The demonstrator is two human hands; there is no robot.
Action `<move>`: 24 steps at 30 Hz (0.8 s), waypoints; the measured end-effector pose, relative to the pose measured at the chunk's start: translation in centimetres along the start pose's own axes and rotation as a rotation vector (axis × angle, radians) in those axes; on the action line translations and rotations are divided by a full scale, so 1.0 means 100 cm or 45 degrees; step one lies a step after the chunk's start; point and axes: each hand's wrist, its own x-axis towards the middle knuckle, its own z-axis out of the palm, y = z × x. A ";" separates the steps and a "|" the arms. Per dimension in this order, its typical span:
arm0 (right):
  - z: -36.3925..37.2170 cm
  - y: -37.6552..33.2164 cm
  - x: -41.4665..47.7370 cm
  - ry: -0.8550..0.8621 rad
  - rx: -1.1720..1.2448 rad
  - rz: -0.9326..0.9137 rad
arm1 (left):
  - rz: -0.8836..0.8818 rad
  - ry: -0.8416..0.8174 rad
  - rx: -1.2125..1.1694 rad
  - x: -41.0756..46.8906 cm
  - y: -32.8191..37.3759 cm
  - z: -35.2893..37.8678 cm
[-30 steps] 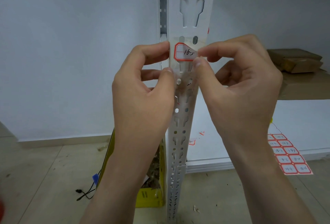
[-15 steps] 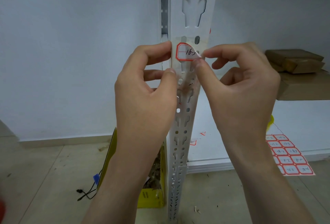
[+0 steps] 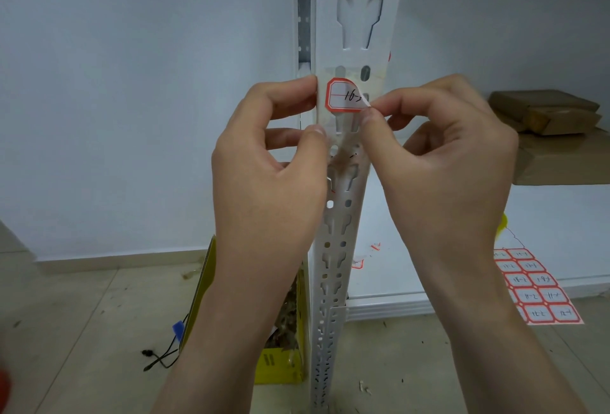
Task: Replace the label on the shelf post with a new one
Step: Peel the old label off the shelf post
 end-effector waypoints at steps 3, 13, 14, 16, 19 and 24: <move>0.000 -0.001 0.001 -0.010 0.013 0.016 | 0.004 -0.002 -0.002 0.000 0.000 -0.001; 0.001 -0.004 0.001 -0.026 0.025 0.028 | 0.015 -0.007 -0.004 0.001 -0.001 -0.001; 0.001 -0.005 0.001 -0.027 0.028 0.024 | 0.017 -0.006 -0.003 0.001 -0.001 -0.001; 0.001 -0.005 0.001 -0.028 0.030 0.016 | 0.024 -0.002 0.005 0.002 -0.002 0.000; 0.001 -0.006 0.001 -0.031 0.025 0.007 | 0.030 0.006 0.018 0.002 -0.002 0.000; 0.001 -0.009 -0.001 -0.045 0.044 0.010 | 0.035 0.008 0.005 0.001 -0.002 0.000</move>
